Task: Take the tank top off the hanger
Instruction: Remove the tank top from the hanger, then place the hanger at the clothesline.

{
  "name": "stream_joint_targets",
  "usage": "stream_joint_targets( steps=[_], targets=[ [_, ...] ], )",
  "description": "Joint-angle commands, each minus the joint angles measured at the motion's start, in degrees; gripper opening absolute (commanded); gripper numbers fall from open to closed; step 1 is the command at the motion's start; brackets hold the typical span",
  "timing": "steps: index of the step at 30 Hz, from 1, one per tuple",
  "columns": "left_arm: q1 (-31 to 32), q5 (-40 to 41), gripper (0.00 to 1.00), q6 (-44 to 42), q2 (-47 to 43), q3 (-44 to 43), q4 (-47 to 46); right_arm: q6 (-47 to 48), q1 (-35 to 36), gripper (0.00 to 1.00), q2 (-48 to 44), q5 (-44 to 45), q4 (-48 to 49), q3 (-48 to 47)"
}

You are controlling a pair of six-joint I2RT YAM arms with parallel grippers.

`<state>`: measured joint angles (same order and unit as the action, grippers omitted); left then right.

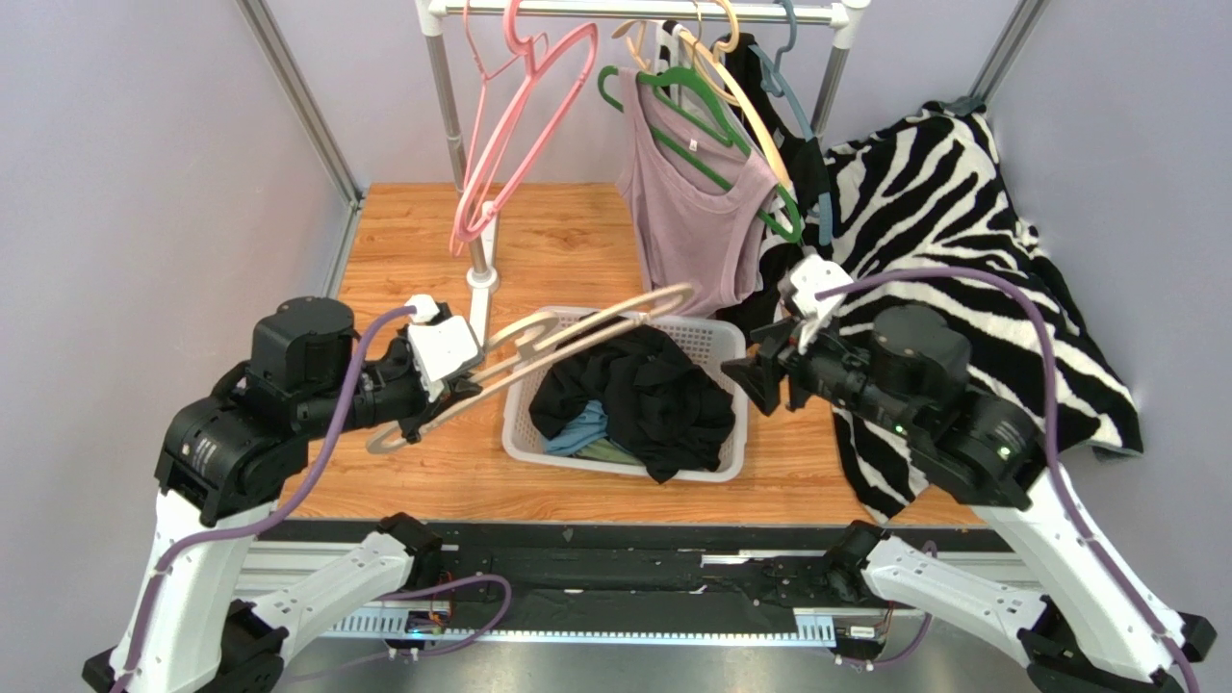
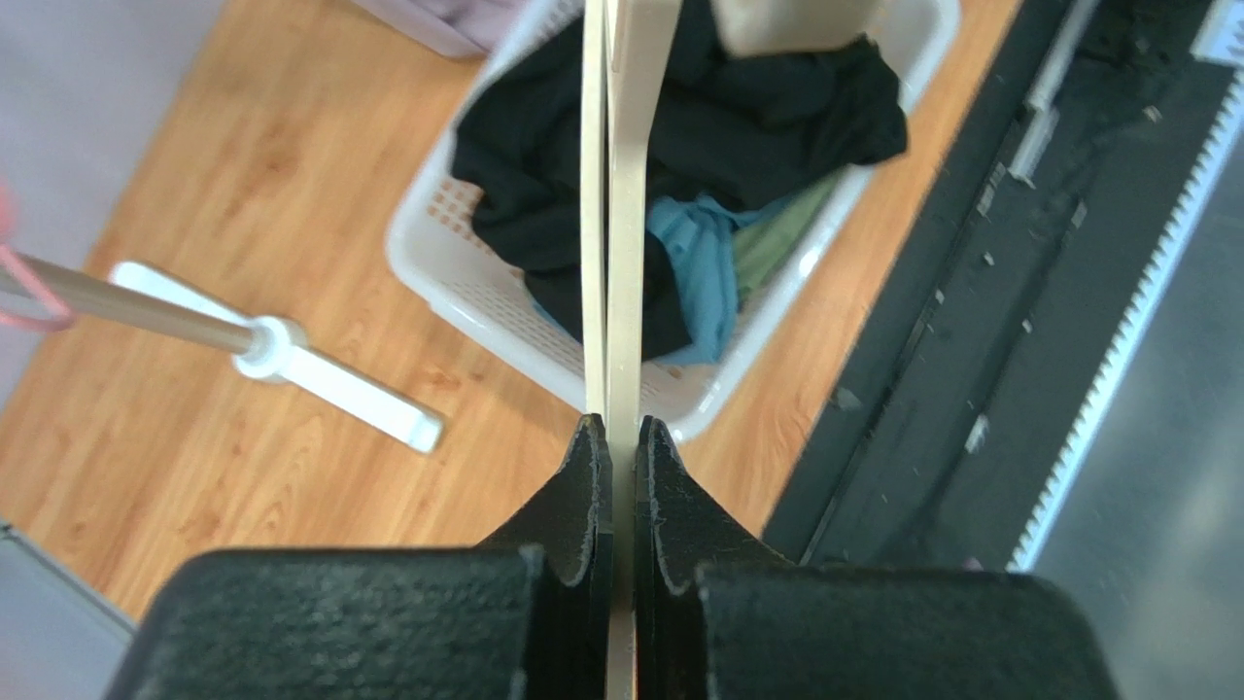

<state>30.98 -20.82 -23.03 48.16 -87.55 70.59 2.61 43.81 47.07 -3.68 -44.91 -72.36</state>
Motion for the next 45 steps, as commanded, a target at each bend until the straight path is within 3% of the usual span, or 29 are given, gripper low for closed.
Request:
stream_joint_targets(
  steps=[1, 4, 9, 18, 27, 39, 45],
  targets=[
    [-0.3, -9.3, 0.0, -7.4, 5.3, -4.5, 10.4, 9.5, 2.0, 0.58, -1.2, -2.4, -3.5, -5.5],
    [-0.3, -16.3, 0.0, -12.5, 9.6, -8.1, 19.3, 11.4, 2.7, 0.58, -0.2, -8.4, -3.3, -7.3],
    [-0.3, -20.3, 0.0, -16.6, 14.5, -13.3, 25.6, 14.9, 7.5, 0.58, 2.3, -12.1, -3.1, -7.7],
    [1.5, -21.6, 0.0, -18.5, 14.2, -10.8, 25.7, 18.8, 13.4, 0.57, 6.5, -7.0, -6.1, -12.4],
    [3.6, -20.5, 0.0, -18.1, 14.2, -6.8, 25.7, 20.5, 13.6, 0.54, 7.3, -10.1, -8.4, -16.0],
    [4.6, -22.0, 0.0, -17.3, 13.5, -9.7, 25.7, 19.8, 13.6, 0.51, 7.2, -9.6, -9.1, -11.4],
    [5.4, -22.9, 0.0, -16.6, 11.9, -9.6, 25.7, 19.4, 13.6, 0.38, 6.5, -7.7, -8.1, -8.8]
  ],
)
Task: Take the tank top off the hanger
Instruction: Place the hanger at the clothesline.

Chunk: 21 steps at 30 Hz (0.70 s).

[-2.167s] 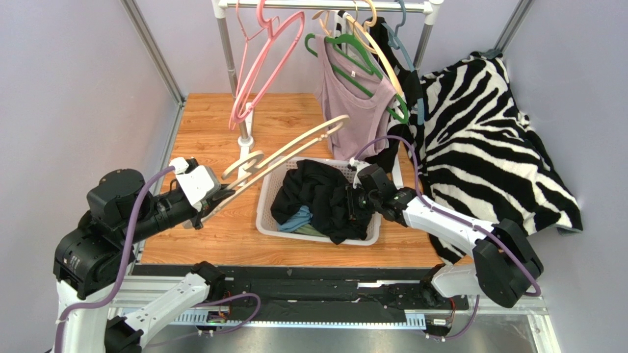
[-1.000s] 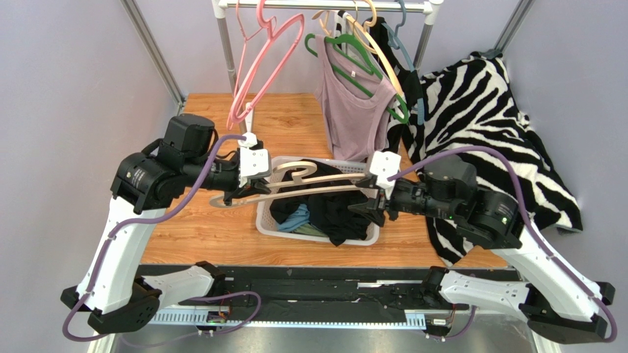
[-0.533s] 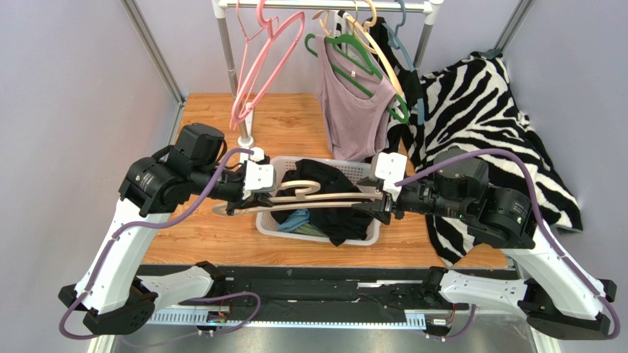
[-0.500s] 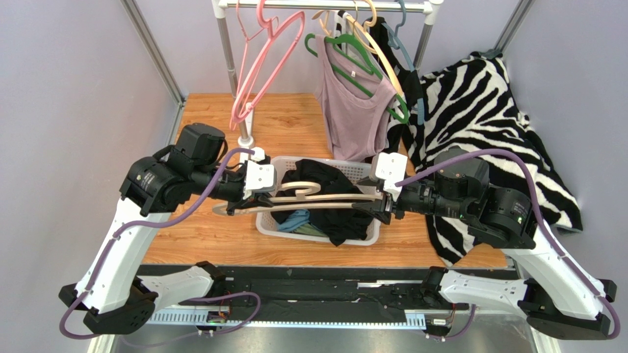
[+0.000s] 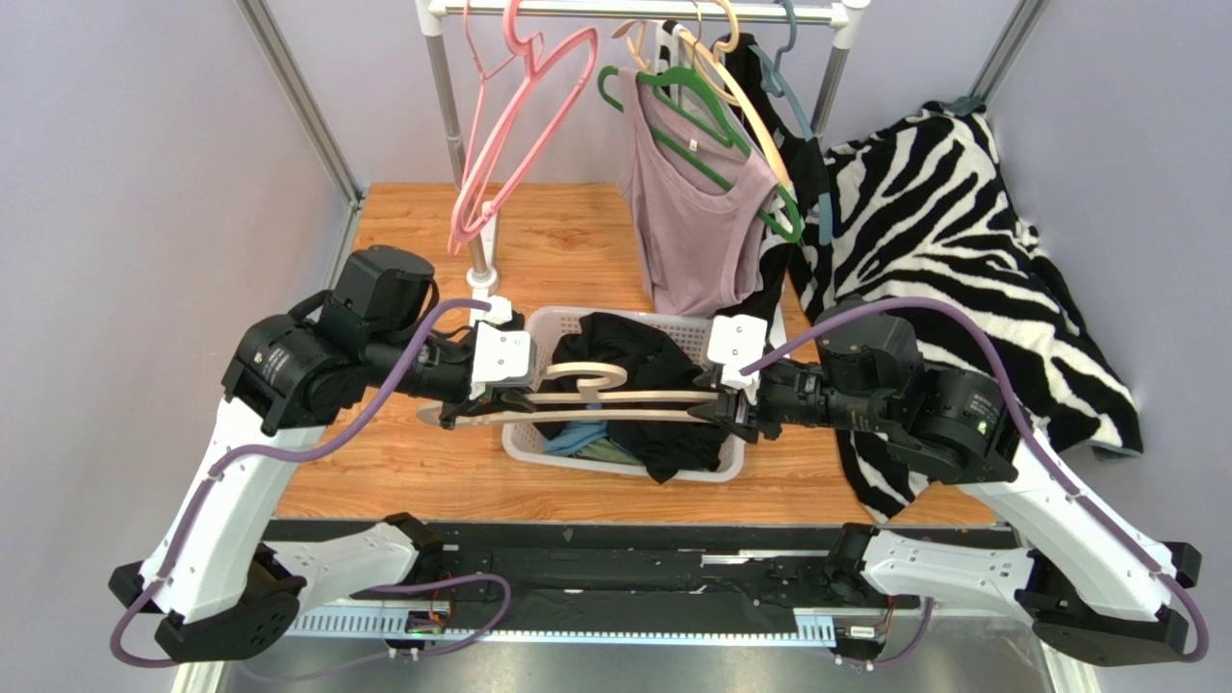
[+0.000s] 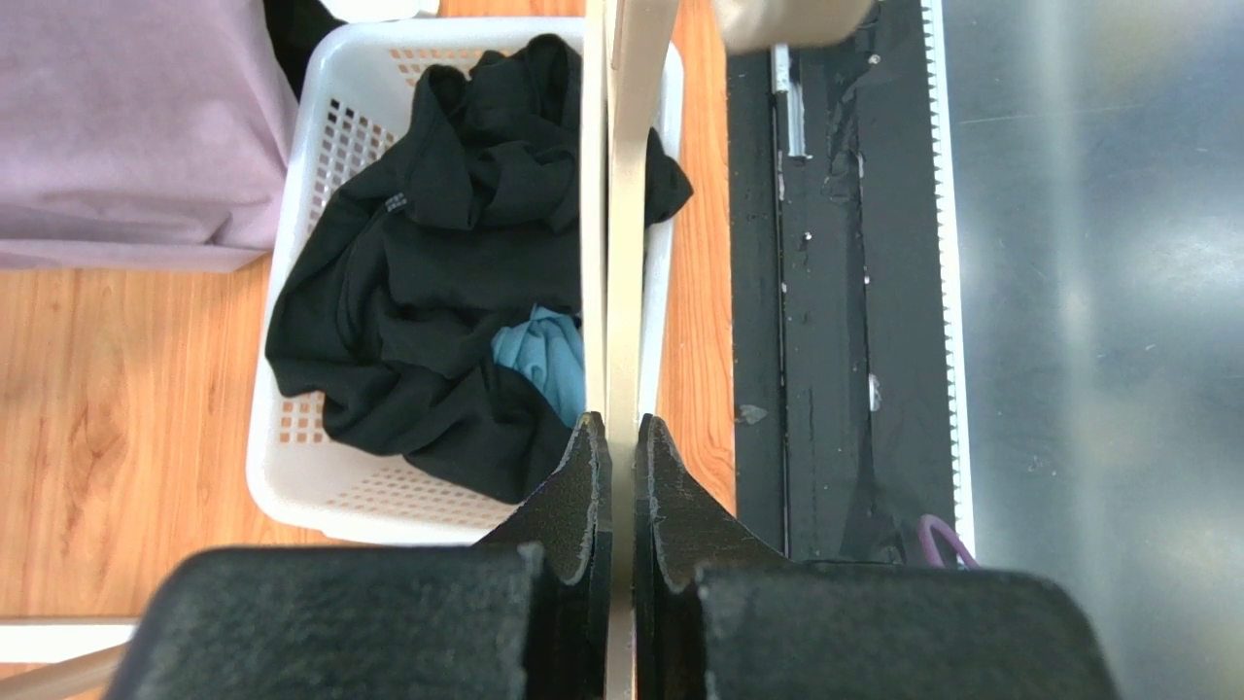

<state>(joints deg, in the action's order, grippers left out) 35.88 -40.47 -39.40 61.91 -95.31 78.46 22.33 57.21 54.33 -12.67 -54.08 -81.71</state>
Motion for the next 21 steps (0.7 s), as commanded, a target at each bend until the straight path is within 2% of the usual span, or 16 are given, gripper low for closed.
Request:
stream_joint_targets(
  steps=[1, 2, 3, 5, 6, 8, 9, 16, 21],
  targets=[
    [0.5, -3.1, 0.0, -0.2, -2.1, -1.6, 17.8, -0.9, 0.1, 0.35, -0.8, 1.3, 1.2, 0.7],
    [0.4, -3.1, 0.0, -0.3, -2.3, -1.4, 17.9, -1.1, 0.1, 0.29, -0.7, 1.3, 1.3, 0.8],
    [0.5, -3.1, 0.0, -0.3, -2.3, -1.3, 17.8, -1.5, 0.2, 0.2, -0.7, 1.2, 1.0, 0.9],
    [0.5, -2.7, 0.0, -0.4, -2.2, -1.5, 17.7, -2.4, 0.1, 0.1, -0.9, 1.2, 0.5, 0.8],
    [0.4, -2.5, 0.0, -0.1, -2.1, -1.6, 17.5, -2.6, 0.2, 0.01, -1.0, 1.1, 0.1, 0.7],
    [0.4, 0.5, 0.23, 2.2, -2.1, -1.8, 14.2, -4.4, 0.1, 0.0, -1.7, 1.6, -0.9, 0.5],
    [0.5, 2.3, 0.39, 6.0, -2.4, -1.7, 12.3, -5.4, 0.1, 0.0, -1.9, 1.9, -1.1, 0.2],
    [0.5, 23.2, 0.46, 10.6, -9.7, -1.3, -6.2, -14.8, 0.2, 0.0, -3.1, 8.5, -7.9, -4.8],
    [0.4, 35.9, 0.47, 11.2, -10.9, -2.1, -11.9, -23.6, 0.2, 0.0, -0.6, 17.2, -14.6, -12.1]
  ],
)
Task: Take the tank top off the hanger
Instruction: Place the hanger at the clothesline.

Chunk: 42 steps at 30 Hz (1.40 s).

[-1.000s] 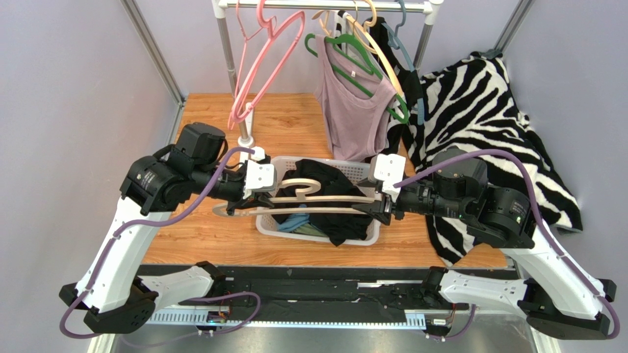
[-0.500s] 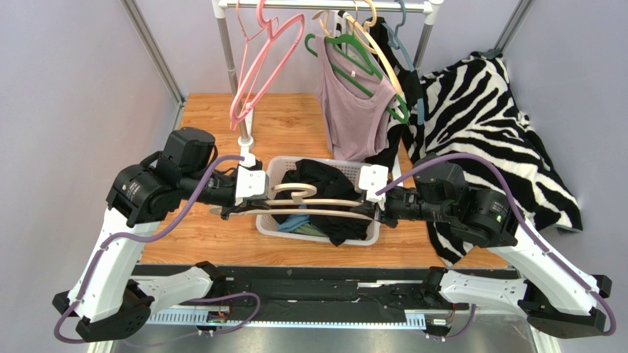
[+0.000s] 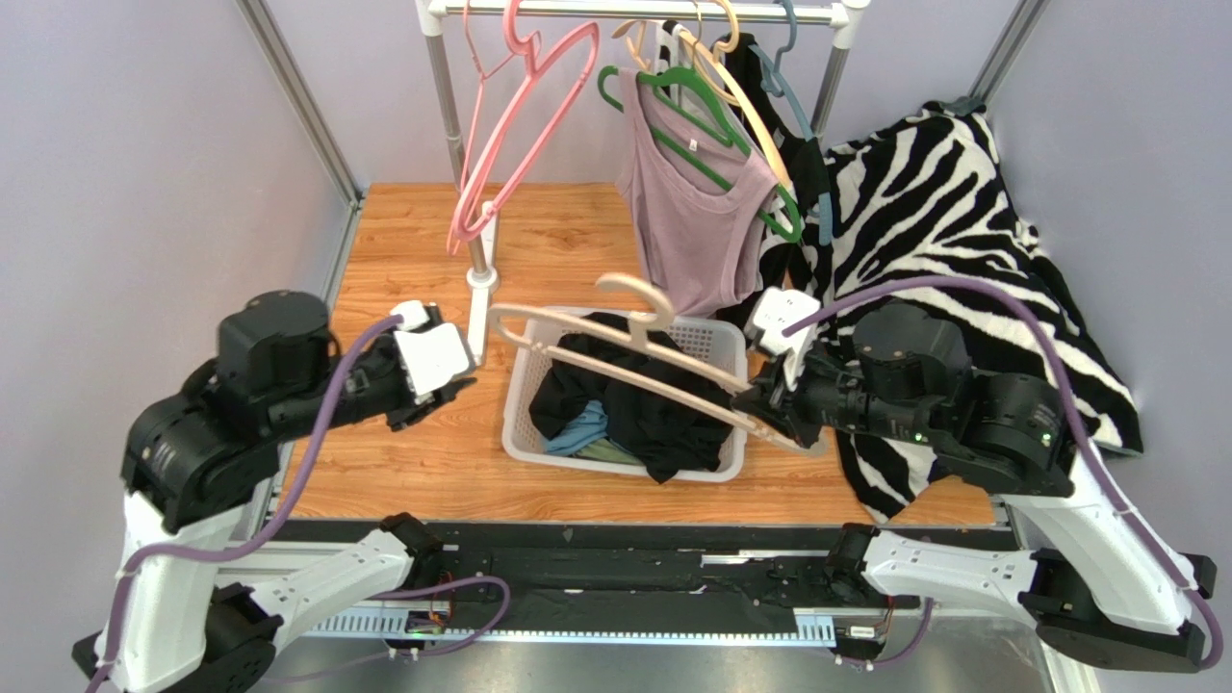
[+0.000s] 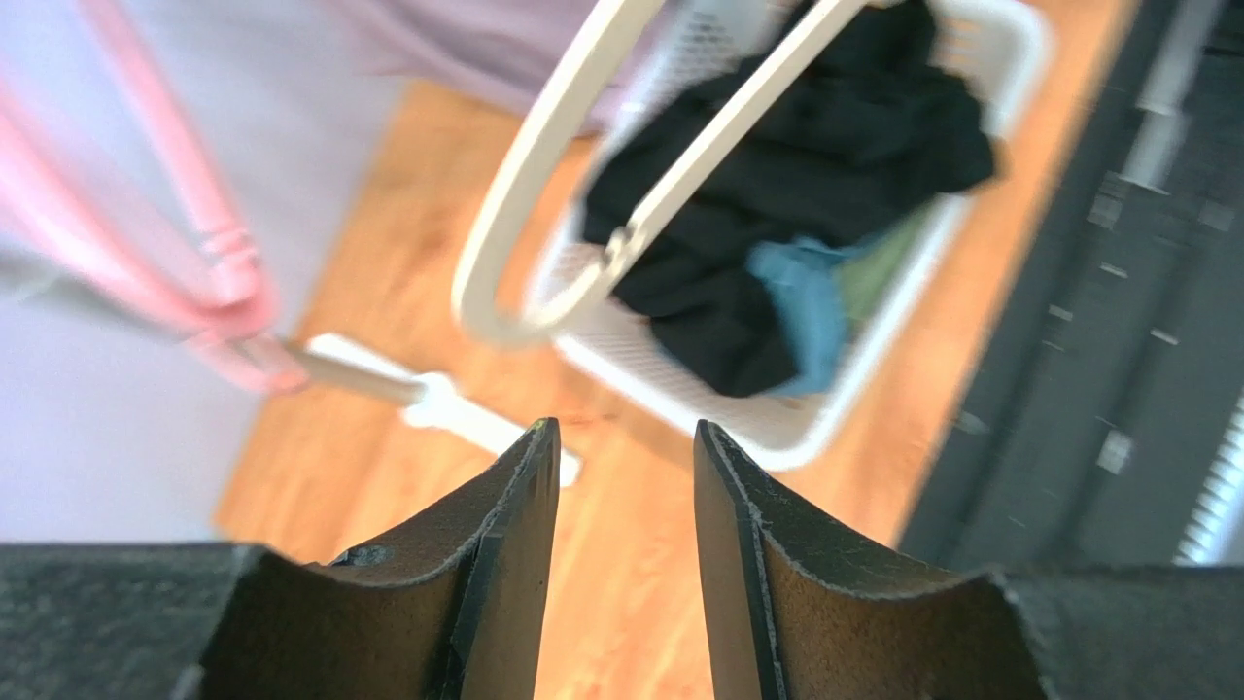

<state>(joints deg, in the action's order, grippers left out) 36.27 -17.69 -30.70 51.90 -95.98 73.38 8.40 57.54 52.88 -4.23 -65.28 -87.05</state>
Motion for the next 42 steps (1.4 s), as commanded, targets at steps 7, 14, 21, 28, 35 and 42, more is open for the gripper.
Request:
stream_joint_targets(
  steps=[7, 14, 21, 28, 35, 42],
  targets=[
    [-0.4, 18.1, 0.46, 2.9, -2.0, -1.2, -7.2, -13.2, -0.2, 0.0, 6.8, 19.6, -0.9, -12.9],
    [-1.6, 16.0, 0.46, 3.7, -3.9, -2.5, -5.6, -16.6, -0.3, 0.0, 17.0, 37.7, 6.3, -17.3],
    [-2.9, 15.0, 0.46, 4.1, -5.8, -1.8, -5.3, -19.4, -3.9, 0.0, 34.3, 44.3, 1.6, -37.2],
    [-3.5, 14.6, 0.45, 3.7, -7.3, -0.2, -5.1, -22.1, -6.9, 0.0, 43.8, 38.2, 2.1, -49.4],
    [-3.8, 14.2, 0.45, 3.4, -8.9, 1.8, -4.9, -25.0, -8.3, 0.0, 46.6, 37.3, 6.4, -48.7],
    [-4.7, 13.1, 0.44, 3.6, -9.7, 3.2, -4.9, -24.2, -8.9, 0.0, 53.5, 36.1, 9.6, -56.1]
  ],
)
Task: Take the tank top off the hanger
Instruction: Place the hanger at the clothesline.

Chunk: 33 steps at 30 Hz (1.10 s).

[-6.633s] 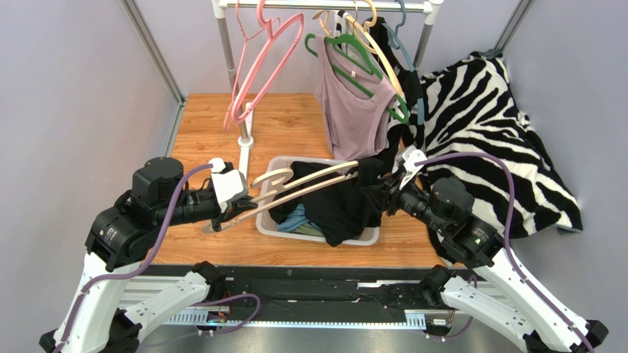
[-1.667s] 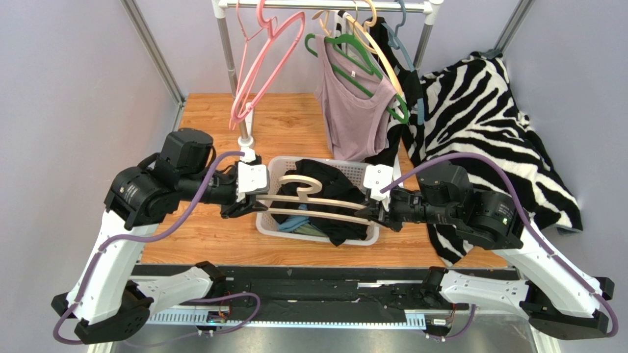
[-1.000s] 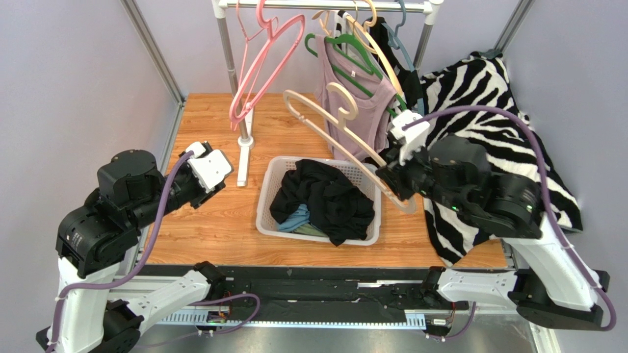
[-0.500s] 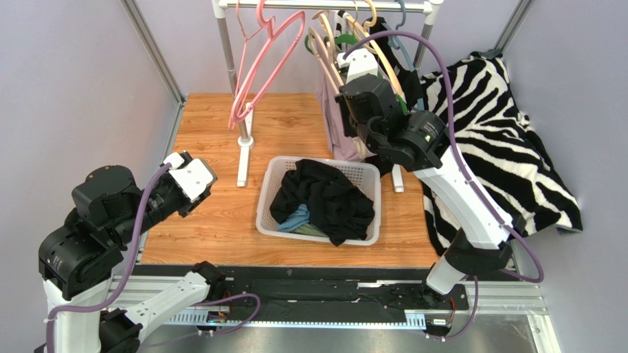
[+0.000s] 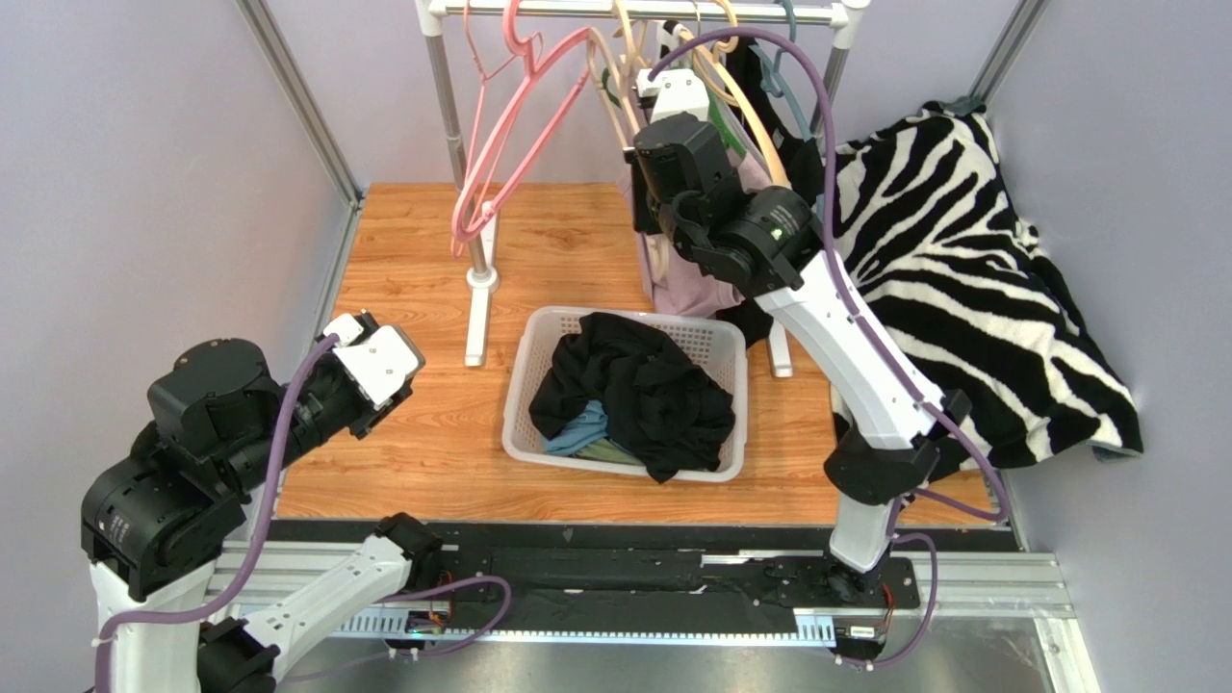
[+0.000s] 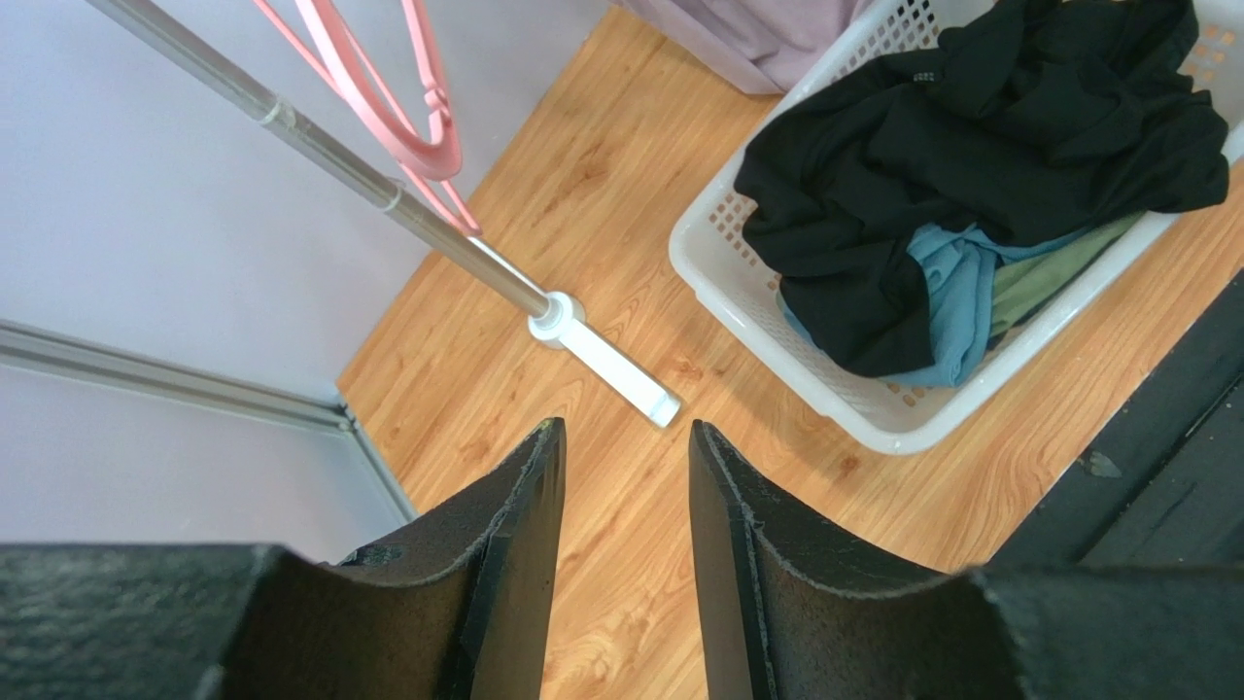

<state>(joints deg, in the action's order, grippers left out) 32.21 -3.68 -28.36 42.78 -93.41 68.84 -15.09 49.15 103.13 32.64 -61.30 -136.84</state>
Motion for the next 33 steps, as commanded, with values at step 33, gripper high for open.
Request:
stream_joint_targets(
  steps=[33],
  targets=[
    [-1.7, -3.3, 0.43, 0.8, -4.3, 5.3, 1.2, 1.0, -1.9, 0.0, 12.5, -3.5, 15.9, -8.0]
  ],
)
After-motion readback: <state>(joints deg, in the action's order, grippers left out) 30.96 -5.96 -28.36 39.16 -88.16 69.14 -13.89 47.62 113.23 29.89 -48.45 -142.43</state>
